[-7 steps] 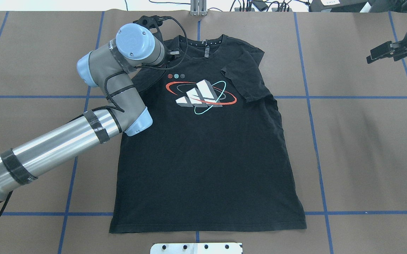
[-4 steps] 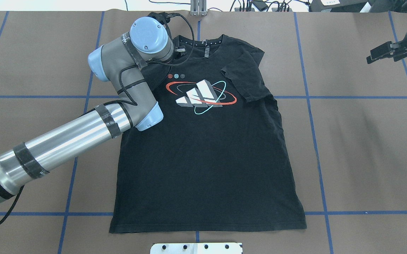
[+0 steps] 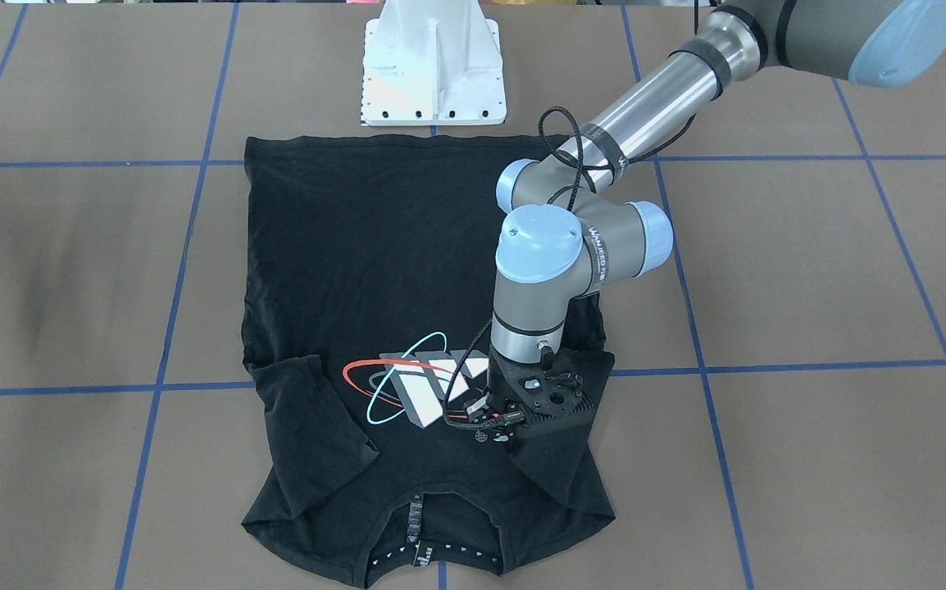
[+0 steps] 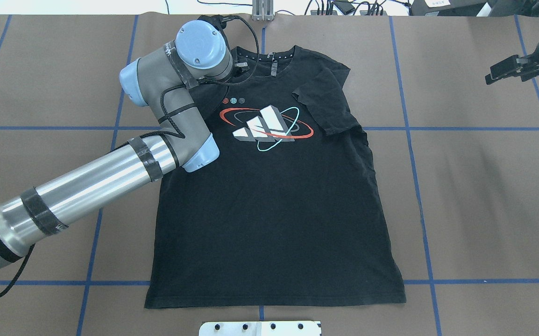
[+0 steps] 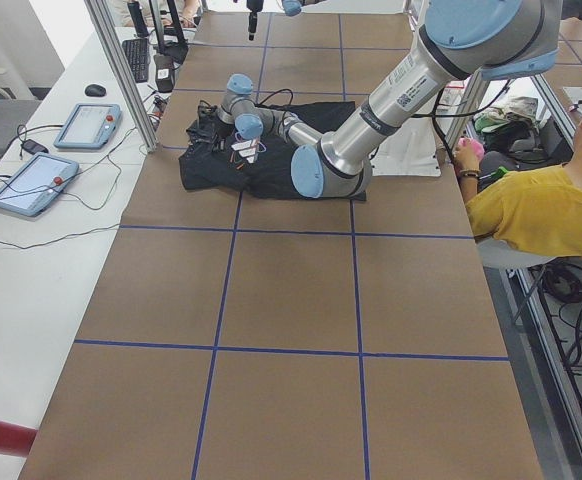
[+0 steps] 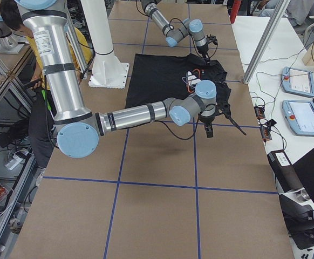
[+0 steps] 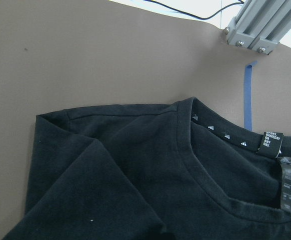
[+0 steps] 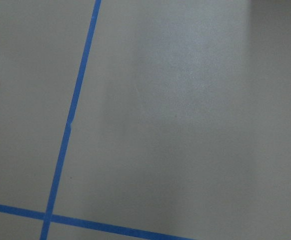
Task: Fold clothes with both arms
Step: 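Fold the sleeve nearest the left gripper inward onto the shirt, then move both grippers down to the hem corners nearest the robot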
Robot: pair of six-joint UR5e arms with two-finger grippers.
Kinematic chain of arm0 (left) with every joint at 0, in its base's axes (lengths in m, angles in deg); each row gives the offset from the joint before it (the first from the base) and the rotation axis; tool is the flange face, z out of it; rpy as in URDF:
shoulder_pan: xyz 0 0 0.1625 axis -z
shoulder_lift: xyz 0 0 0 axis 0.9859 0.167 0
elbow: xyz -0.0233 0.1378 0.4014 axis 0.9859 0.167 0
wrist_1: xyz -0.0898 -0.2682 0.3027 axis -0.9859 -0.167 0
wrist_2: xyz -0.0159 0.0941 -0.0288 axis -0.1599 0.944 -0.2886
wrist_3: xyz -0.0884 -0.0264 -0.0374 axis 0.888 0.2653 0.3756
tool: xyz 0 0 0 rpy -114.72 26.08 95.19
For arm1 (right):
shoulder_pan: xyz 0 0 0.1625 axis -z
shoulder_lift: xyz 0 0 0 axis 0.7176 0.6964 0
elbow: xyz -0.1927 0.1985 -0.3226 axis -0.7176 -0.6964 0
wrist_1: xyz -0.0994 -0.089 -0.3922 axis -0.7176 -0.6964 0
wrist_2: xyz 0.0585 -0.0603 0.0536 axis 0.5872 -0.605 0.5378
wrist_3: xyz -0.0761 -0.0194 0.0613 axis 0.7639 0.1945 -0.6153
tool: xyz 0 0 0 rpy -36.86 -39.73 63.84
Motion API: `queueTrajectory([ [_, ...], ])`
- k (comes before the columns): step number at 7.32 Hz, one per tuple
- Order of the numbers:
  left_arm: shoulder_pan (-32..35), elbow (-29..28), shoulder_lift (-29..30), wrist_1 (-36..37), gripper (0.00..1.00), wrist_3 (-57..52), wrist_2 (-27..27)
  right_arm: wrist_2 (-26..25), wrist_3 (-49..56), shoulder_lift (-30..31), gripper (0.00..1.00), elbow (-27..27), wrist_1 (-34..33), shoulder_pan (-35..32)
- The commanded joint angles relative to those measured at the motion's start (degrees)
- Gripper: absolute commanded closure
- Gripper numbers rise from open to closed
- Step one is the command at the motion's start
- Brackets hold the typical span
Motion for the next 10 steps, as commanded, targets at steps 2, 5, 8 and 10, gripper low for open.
queueTrajectory([
  [2, -0.22, 2.31, -0.36, -0.27, 0.0, -3.43, -0.25, 0.0, -0.5, -0.44, 0.0, 0.09, 0.05, 0.27],
  [5, 0.22, 19.12, -10.24, 1.58, 0.0, -11.27, -1.12, -2.7, -11.26, -0.79, 0.0, 5.42, 0.05, 5.78],
  [8, -0.39, 43.13, -28.27, 1.58, 0.0, -11.19, -6.57, -8.94, -25.51, 2.96, 0.0, 16.39, -0.04, 15.17],
  [10, -1.44, 50.12, -34.62, 1.49, 0.0, -10.23, -9.38, -17.36, -35.43, 9.46, 0.0, 26.84, -0.21, 25.35],
])
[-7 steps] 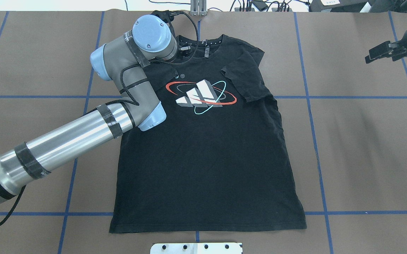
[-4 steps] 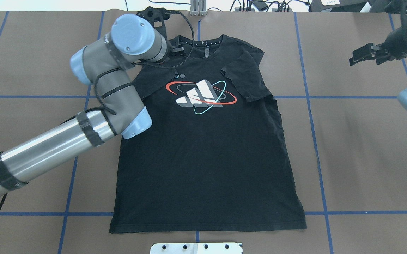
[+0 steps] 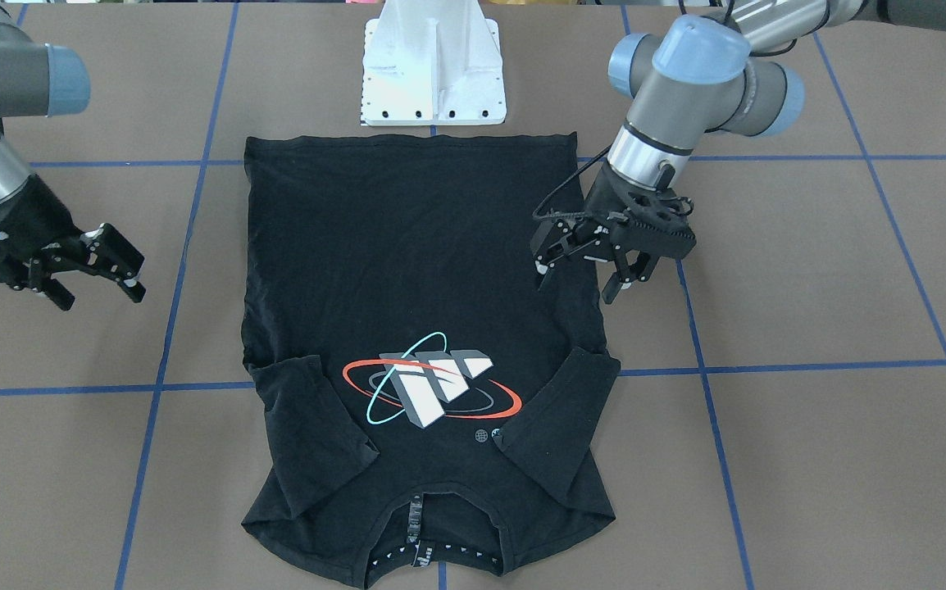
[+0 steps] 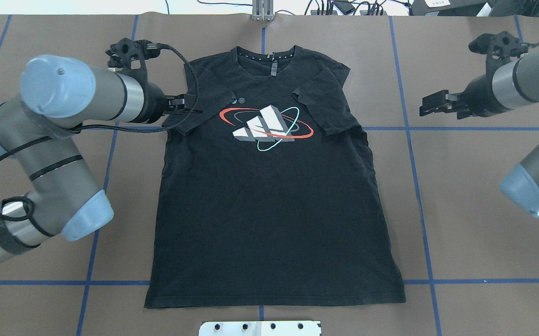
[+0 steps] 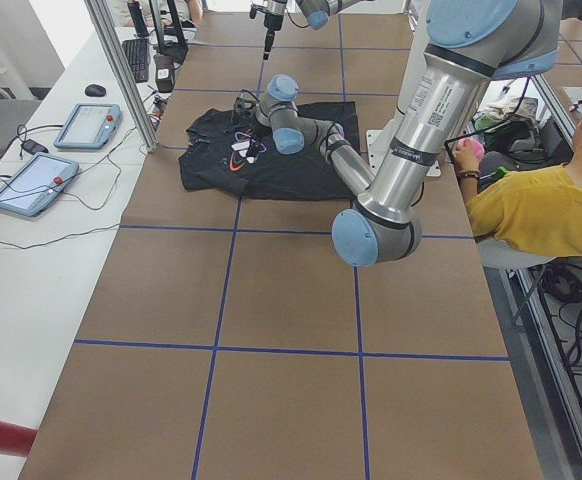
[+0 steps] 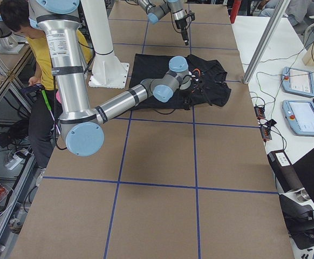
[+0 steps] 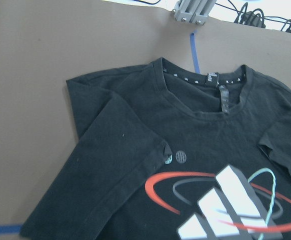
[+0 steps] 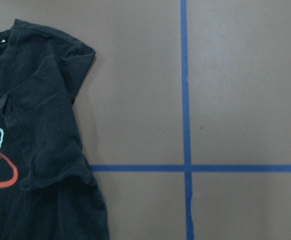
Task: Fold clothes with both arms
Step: 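Move both grippers down to the hem corners nearest the robot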
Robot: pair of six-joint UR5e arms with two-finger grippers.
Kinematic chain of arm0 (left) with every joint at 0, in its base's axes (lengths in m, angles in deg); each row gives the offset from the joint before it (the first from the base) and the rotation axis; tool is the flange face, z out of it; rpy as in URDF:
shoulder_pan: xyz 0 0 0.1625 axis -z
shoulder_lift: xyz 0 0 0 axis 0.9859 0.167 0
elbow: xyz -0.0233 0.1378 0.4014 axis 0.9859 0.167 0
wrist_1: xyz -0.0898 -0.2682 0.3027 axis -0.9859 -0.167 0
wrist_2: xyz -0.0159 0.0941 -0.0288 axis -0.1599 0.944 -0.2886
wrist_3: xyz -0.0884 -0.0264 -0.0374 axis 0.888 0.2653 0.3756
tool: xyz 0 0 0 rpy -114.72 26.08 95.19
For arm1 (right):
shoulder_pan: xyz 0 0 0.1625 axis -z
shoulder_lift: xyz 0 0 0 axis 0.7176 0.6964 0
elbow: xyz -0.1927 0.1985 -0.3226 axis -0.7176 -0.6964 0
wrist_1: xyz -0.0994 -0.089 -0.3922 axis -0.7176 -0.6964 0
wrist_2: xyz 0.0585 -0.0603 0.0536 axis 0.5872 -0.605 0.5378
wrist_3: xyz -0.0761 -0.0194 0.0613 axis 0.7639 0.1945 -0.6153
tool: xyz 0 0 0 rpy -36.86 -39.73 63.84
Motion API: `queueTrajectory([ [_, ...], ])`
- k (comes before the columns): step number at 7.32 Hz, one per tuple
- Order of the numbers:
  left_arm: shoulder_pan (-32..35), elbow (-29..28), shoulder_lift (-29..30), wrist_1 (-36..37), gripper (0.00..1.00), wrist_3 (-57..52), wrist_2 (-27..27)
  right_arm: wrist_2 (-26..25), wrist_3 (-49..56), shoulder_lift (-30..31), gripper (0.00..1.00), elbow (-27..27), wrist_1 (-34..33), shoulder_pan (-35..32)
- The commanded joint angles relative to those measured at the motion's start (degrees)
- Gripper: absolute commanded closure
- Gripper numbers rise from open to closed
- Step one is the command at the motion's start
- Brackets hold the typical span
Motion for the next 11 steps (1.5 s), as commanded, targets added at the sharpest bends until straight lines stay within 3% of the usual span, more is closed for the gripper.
queueTrajectory([
  [1, -3.18, 6.65, -7.69, -0.37, 0.0, 4.07, -0.81, -10.66, -12.18, 8.46, 0.0, 12.92, -0.18, 13.3],
  [3, -12.21, 12.09, -13.67, -0.38, 0.0, 9.42, 4.7, -24.35, -23.17, 17.17, 0.0, 22.96, -0.71, 30.15],
  [6, -28.55, 18.61, -22.47, -0.29, 0.0, 20.41, 13.76, -42.29, -34.63, 24.49, 0.0, 26.87, -0.8, 49.7],
  [8, -36.49, 19.07, -26.44, -0.2, 0.0, 26.66, 18.25, -44.46, -35.36, 25.21, 0.0, 26.7, -0.8, 52.22],
  [11, -38.01, 15.91, -25.93, -0.11, 0.01, 26.78, 18.36, -44.55, -35.27, 25.12, 0.0, 26.7, -0.8, 52.13],
])
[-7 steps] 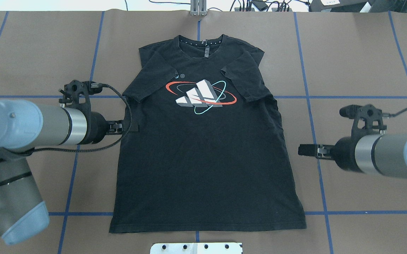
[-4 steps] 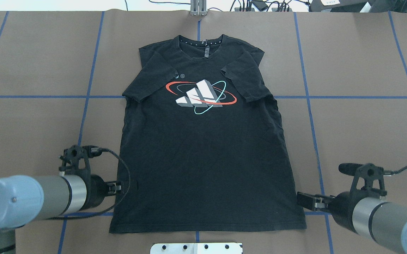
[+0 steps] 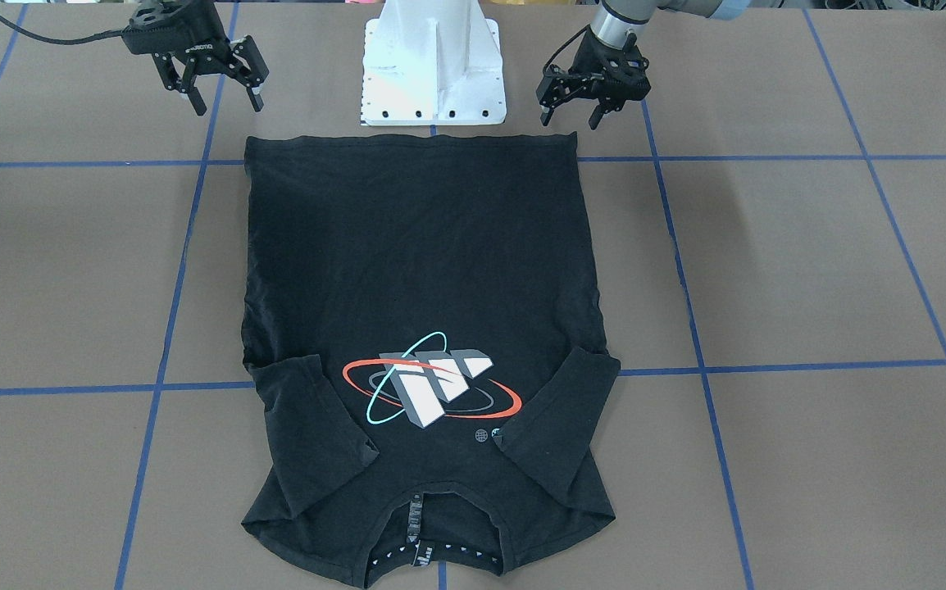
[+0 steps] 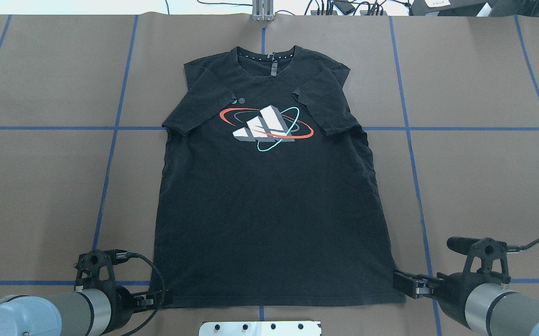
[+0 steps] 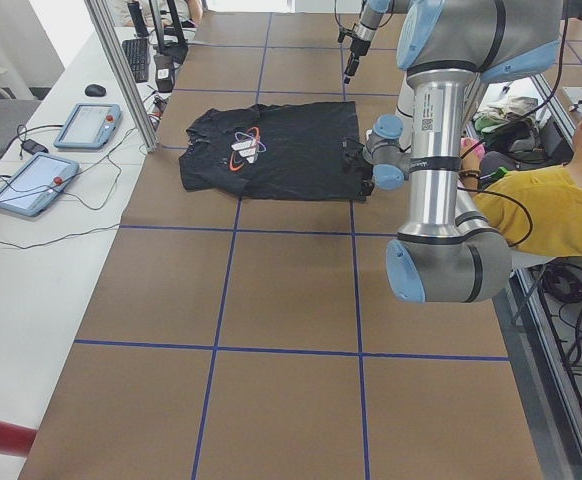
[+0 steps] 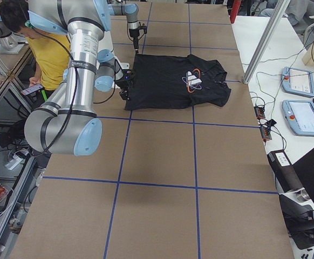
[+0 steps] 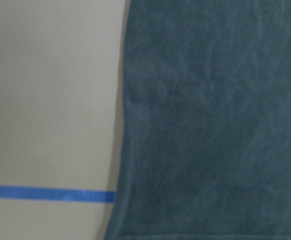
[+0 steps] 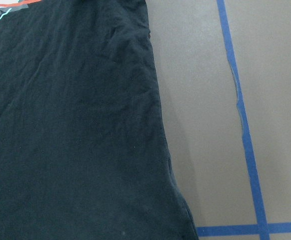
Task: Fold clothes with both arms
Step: 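Grasp the hem corners with both grippers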
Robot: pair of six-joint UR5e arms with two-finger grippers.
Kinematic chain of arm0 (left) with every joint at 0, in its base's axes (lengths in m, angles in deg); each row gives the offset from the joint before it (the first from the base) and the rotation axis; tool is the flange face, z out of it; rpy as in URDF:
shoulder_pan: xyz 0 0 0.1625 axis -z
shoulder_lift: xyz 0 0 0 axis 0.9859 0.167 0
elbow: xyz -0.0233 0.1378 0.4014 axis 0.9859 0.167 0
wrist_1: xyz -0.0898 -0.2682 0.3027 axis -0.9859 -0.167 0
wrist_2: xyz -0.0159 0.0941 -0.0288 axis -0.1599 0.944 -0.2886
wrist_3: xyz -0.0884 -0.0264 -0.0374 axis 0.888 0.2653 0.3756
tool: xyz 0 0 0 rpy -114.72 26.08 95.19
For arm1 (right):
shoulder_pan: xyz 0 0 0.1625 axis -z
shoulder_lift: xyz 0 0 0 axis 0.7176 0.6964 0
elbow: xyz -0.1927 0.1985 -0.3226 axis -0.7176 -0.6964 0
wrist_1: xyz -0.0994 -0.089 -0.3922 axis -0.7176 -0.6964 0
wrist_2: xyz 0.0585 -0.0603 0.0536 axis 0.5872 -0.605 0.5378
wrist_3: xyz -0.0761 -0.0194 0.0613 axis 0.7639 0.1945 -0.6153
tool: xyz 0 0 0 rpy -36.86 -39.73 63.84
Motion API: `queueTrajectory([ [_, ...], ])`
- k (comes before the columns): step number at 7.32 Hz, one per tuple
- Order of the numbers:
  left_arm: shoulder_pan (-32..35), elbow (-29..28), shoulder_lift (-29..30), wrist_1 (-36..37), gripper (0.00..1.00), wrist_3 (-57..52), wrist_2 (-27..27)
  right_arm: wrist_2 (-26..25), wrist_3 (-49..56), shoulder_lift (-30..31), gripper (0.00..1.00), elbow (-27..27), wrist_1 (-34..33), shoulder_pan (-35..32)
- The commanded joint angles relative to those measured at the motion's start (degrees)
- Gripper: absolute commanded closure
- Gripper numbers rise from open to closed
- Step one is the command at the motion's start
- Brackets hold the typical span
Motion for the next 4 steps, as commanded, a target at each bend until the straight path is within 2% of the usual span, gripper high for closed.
queueTrajectory([
  [1, -0.69, -3.02, 0.98, -0.07, 0.04, 0.16, 0.15, -0.1, 0.04, 0.05, 0.0, 0.0, 0.0, 0.05],
  [2, -0.69, -3.38, 1.25, 0.01, 0.12, 0.07, 0.06, -0.1, 0.04, 0.05, 0.0, 0.0, 0.0, 0.14],
  [4, -0.69, -3.47, 1.17, -0.07, 0.44, -0.02, -0.03, -0.1, 0.04, -0.13, 0.0, 0.0, 0.0, 0.14],
])
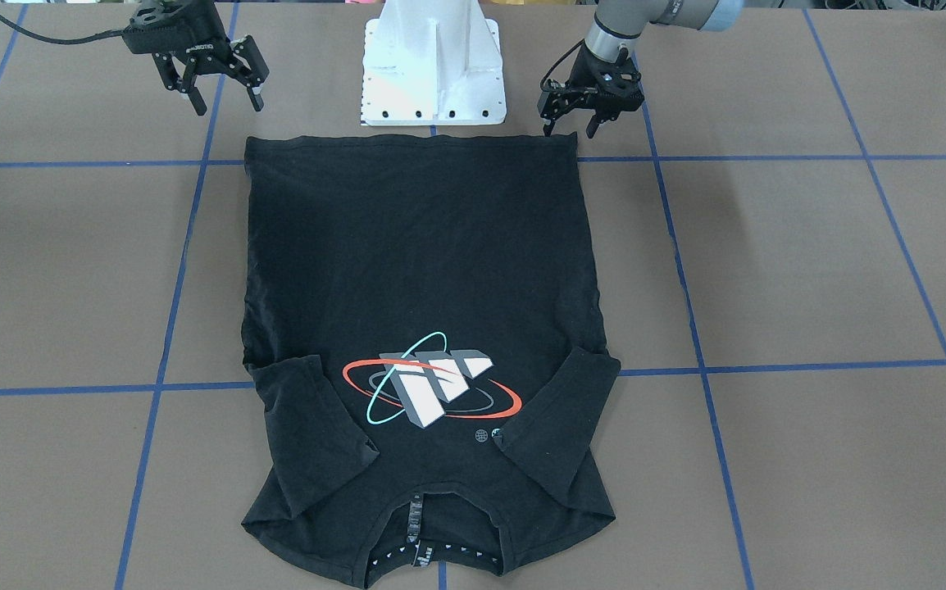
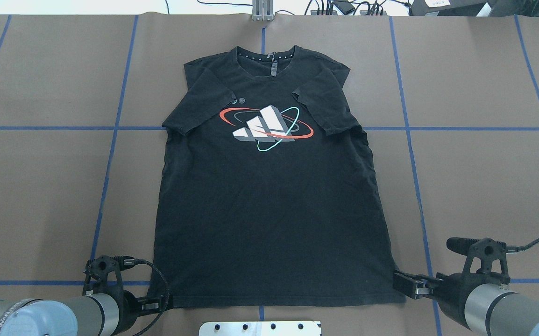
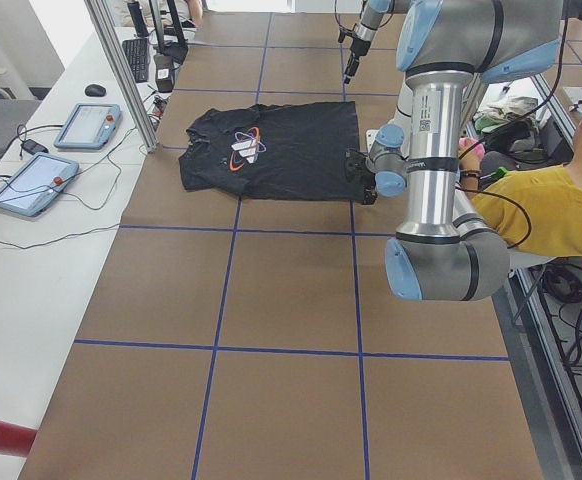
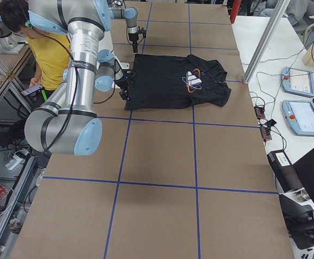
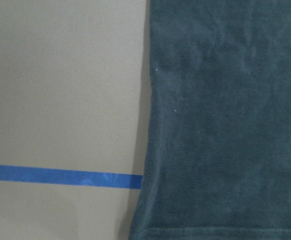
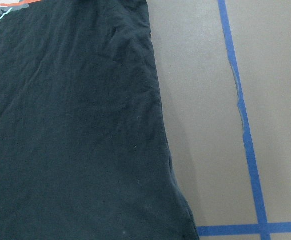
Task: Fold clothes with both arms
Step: 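Grasp the hem corners with both grippers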
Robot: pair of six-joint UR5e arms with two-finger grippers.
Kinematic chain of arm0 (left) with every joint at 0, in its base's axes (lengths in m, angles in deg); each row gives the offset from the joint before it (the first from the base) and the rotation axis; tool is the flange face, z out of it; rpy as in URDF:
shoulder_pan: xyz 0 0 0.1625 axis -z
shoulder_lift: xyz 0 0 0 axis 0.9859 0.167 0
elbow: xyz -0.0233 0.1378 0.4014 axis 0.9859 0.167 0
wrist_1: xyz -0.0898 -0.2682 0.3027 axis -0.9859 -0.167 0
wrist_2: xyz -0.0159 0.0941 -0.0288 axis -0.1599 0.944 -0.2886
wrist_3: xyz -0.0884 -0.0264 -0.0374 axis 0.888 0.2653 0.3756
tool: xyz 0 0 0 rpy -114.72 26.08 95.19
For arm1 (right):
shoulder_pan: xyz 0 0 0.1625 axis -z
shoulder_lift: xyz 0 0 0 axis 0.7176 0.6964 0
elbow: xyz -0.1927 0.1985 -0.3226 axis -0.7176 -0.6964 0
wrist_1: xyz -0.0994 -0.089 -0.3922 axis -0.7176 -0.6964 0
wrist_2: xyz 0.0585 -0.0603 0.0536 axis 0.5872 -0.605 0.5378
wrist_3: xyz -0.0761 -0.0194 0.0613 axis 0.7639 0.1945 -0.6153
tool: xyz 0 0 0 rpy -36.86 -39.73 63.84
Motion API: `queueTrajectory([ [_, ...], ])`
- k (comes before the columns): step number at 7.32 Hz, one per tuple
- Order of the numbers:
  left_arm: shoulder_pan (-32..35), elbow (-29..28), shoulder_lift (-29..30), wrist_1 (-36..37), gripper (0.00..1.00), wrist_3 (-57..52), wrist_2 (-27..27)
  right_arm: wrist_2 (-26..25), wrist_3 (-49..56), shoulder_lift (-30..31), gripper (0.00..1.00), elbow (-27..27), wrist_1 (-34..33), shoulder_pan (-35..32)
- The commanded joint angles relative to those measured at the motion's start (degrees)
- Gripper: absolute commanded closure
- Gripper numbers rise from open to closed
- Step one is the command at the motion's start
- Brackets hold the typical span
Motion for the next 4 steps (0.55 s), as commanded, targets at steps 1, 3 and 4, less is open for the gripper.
queueTrajectory([
  [1, -0.03, -0.15, 0.09, -0.02, 0.59, -0.16, -0.16, 0.0, 0.0, 0.02, 0.0, 0.0, 0.0, 0.02],
  [3, -0.03, -0.07, 0.0, -0.02, 0.67, -0.43, -0.17, 0.0, 0.0, 0.03, 0.0, 0.0, 0.0, 0.02],
  [4, 0.06, 0.02, -0.09, -0.02, 0.67, -0.43, -0.17, 0.0, 0.0, 0.03, 0.0, 0.0, 0.0, 0.02],
])
